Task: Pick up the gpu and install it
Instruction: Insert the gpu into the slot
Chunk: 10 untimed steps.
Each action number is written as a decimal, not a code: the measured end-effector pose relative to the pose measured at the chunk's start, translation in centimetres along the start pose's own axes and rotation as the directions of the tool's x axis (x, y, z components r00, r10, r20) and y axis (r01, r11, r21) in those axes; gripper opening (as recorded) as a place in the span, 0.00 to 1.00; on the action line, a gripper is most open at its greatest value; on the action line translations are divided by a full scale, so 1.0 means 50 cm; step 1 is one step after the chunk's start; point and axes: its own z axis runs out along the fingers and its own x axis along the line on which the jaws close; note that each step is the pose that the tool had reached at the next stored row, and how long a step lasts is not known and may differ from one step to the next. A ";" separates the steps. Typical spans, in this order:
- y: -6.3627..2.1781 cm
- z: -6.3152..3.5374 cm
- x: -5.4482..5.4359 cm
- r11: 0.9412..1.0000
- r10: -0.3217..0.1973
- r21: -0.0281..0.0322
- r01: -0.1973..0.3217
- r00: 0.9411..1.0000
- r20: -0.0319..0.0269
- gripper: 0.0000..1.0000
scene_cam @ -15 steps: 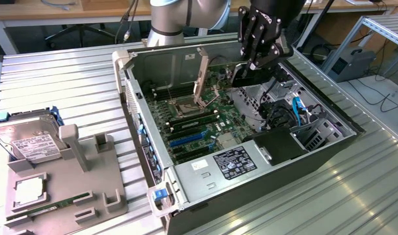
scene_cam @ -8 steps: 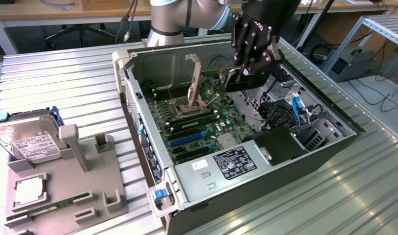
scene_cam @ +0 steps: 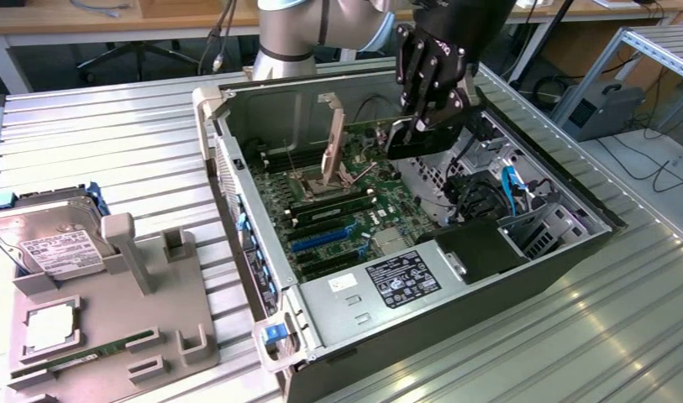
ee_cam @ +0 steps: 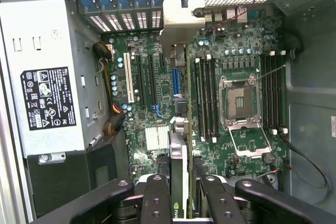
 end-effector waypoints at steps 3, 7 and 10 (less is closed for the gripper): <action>0.000 0.007 0.000 1.000 0.000 0.000 0.000 1.000 0.000 0.27; 0.001 0.037 0.002 1.000 0.000 0.000 0.000 1.000 0.000 0.27; 0.004 0.058 0.004 1.000 0.000 0.000 0.000 1.000 0.000 0.27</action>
